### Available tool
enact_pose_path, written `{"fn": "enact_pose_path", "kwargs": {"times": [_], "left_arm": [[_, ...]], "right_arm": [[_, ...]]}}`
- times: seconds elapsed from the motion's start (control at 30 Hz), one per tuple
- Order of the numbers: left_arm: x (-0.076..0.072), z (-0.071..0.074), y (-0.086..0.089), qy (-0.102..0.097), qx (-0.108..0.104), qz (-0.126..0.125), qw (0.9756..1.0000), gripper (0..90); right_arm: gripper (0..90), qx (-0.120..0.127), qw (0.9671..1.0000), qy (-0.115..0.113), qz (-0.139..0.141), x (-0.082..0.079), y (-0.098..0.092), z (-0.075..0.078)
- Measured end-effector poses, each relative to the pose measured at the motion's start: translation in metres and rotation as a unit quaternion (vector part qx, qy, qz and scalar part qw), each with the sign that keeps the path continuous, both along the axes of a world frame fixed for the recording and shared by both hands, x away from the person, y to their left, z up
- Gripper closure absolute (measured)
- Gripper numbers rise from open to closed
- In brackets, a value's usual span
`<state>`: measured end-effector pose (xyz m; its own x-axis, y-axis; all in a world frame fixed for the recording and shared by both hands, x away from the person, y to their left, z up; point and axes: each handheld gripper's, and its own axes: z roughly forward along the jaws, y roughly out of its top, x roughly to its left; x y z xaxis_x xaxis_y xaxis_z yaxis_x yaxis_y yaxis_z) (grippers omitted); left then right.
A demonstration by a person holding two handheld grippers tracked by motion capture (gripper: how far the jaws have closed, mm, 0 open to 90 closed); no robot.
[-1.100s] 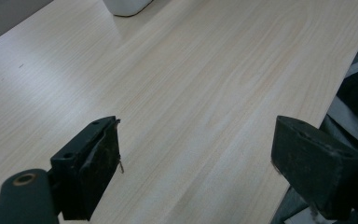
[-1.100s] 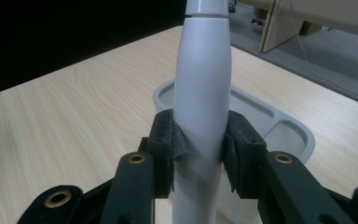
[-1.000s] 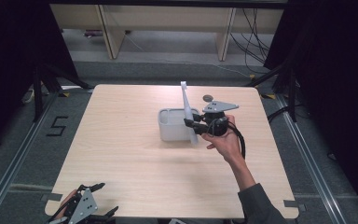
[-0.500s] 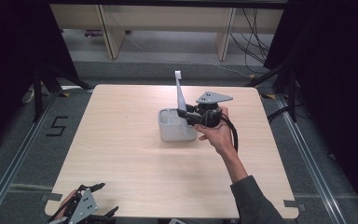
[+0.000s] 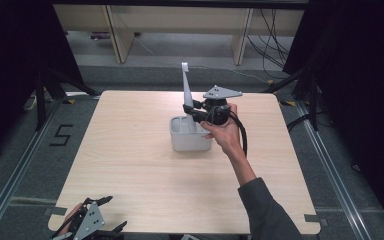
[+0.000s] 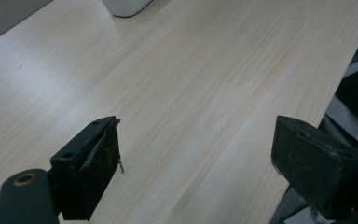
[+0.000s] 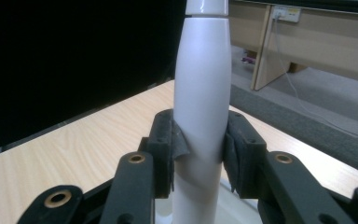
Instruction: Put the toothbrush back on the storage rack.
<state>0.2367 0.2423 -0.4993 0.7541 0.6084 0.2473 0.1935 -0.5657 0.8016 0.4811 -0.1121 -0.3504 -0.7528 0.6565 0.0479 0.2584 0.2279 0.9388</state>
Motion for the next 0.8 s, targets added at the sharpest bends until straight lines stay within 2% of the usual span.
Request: {"fn": "enact_pose_path", "kwargs": {"times": [0.03, 0.07, 0.23, 0.27, 0.3, 0.33, 0.37, 0.57, 0.6, 0.63, 0.67, 0.8], "left_arm": [[0.0, 0.0, 0.0, 0.0, 0.0, 0.0, 1.0, 14.9], [0.0, 0.0, 0.0, 0.0, 0.0, 0.0, 1.0, 14.9], [0.0, 0.0, 0.0, 0.0, 0.002, 0.0, 1.0, 14.9], [0.0, 0.0, 0.0, -0.001, 0.004, -0.001, 1.0, 14.9], [0.0, 0.0, 0.0, 0.0, 0.001, -0.001, 1.0, 14.9], [0.0, 0.0, -0.001, 0.0, -0.006, 0.0, 1.0, 14.9], [0.0, 0.0, -0.001, 0.0, -0.006, 0.0, 1.0, 14.9], [0.0, 0.0, -0.001, 0.0, -0.006, -0.001, 1.0, 14.9], [0.0, 0.0, 0.0, 0.001, -0.002, -0.002, 1.0, 14.9], [0.0, 0.0, 0.0, 0.001, -0.002, -0.002, 1.0, 14.9], [0.0, 0.0, 0.0, 0.0, -0.003, -0.002, 1.0, 14.9], [0.0, 0.0, -0.001, 0.0, -0.005, -0.001, 1.0, 14.9]], "right_arm": [[66.7, 0.0, 1.0, 0.0, 0.0, 0.0, 0.0, 0.0], [66.7, -0.003, 0.9999, -0.014, -0.006, 0.005, 0.001, -0.001], [66.7, 0.006, 0.9999, -0.012, -0.01, 0.014, 0.004, -0.003], [66.6, 0.013, 0.9998, 0.003, -0.012, 0.014, 0.006, -0.004], [66.7, 0.009, 0.9997, -0.011, -0.019, 0.019, 0.006, -0.006], [66.7, 0.009, 0.9997, -0.011, -0.019, 0.019, 0.006, -0.006], [66.7, 0.013, 0.9998, -0.004, -0.017, 0.02, 0.006, -0.008], [66.6, 0.01, 0.9995, 0.006, -0.029, 0.029, 0.01, -0.019], [66.6, 0.0, 0.9995, -0.008, -0.031, 0.031, 0.009, -0.02], [66.6, 0.0, 0.9995, -0.008, -0.031, 0.031, 0.009, -0.02], [66.6, 0.007, 0.9994, 0.003, -0.033, 0.031, 0.01, -0.022], [66.6, 0.0, 0.9994, 0.0, -0.034, 0.034, 0.011, -0.027]]}}
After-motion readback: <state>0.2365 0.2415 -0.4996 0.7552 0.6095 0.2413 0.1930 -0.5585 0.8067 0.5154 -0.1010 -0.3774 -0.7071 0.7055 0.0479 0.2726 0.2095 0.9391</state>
